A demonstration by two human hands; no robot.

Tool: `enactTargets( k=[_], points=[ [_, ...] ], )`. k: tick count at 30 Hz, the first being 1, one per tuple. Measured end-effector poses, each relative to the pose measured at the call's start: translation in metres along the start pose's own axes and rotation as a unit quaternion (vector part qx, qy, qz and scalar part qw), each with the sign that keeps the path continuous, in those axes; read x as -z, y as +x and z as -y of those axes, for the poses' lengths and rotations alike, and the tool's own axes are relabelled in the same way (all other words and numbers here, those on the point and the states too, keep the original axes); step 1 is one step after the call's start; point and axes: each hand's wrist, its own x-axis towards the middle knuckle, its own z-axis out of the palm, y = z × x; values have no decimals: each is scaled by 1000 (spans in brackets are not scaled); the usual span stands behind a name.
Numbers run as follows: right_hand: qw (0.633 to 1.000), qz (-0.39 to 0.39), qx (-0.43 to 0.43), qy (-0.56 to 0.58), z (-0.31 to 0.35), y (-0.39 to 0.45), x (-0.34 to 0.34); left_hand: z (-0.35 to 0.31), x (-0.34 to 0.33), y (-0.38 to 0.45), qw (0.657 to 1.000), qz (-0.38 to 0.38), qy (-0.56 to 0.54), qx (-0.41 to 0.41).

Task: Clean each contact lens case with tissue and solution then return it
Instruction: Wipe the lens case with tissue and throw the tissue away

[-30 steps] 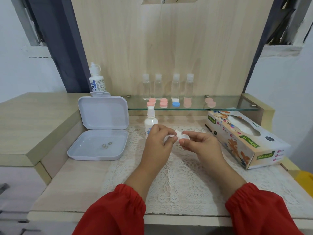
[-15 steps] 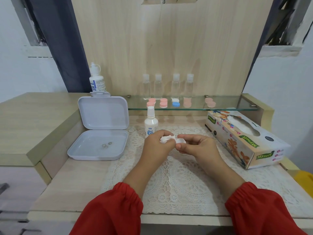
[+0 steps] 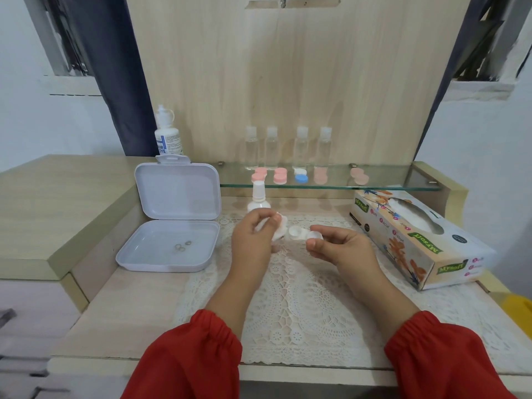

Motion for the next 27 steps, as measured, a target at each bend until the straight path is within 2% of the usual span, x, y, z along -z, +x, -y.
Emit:
enactTargets(
  k=[2, 4, 7, 10, 15, 20, 24, 27],
  points=[
    [1000, 5, -3, 3, 0, 0, 0, 2, 0, -1, 999, -19, 24, -42],
    [1000, 18, -6, 4, 0, -1, -1, 3, -1, -4, 989, -19, 94, -115],
    [1000, 24, -7, 13, 0, -2, -1, 7, -2, -7, 962, 5, 201, -183],
    [1000, 17, 7, 14, -1, -1, 1, 12, 0, -5, 929, 49, 302, -210],
    [1000, 14, 9, 23, -5, 2, 4, 13, 1, -6, 901, 148, 374, -161],
    [999, 34, 12, -18, -7, 2, 4, 9, 1, -3, 891, 157, 406, -125],
    [990, 43, 31, -133, -11, 2, 5, 10, 3, -4, 898, 166, 400, -81],
    [949, 46, 86, -298, -14, 4, 7, 12, 6, -4, 918, 173, 355, -38]
  ],
)
